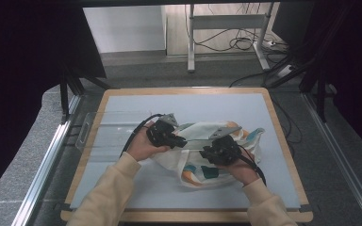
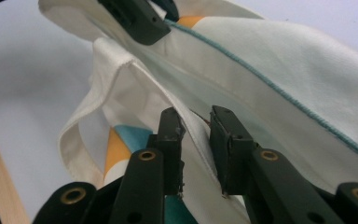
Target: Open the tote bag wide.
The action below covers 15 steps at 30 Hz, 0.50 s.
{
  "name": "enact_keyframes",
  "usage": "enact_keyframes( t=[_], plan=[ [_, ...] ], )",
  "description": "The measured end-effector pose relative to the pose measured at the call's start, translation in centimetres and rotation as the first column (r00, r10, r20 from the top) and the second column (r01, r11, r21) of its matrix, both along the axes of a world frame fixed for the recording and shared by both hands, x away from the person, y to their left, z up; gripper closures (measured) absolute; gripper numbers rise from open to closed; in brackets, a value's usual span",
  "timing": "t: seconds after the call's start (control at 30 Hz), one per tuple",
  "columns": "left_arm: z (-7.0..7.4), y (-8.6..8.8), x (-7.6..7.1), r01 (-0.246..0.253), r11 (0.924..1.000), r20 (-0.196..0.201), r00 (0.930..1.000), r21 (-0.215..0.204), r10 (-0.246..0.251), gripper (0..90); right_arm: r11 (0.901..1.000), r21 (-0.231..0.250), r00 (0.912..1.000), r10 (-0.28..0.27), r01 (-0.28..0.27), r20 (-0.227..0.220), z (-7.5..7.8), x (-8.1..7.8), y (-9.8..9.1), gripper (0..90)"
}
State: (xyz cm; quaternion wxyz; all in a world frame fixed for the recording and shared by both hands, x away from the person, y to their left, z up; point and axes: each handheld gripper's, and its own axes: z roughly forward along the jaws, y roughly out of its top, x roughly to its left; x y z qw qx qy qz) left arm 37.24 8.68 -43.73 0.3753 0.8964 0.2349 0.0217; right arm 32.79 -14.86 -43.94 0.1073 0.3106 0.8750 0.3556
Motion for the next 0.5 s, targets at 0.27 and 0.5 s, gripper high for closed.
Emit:
enact_keyframes(
  t=[0.27, 0.5],
  plan=[
    [0.04, 0.01, 0.00, -0.002, 1.0000, 0.004, 1.0000, 0.004, 0.002, 81.6, 0.9990, -0.039, 0.9997, 0.020, -0.021, -0.013, -0.35, -0.11, 0.02, 84.7],
    [0.05, 0.04, 0.05, -0.020, 0.9997, 0.011, 0.9997, -0.015, 0.021, 81.7, 0.9989, -0.035, 0.9994, 0.031, -0.032, -0.011, -0.61, -0.52, -0.25, 86.5]
  ],
)
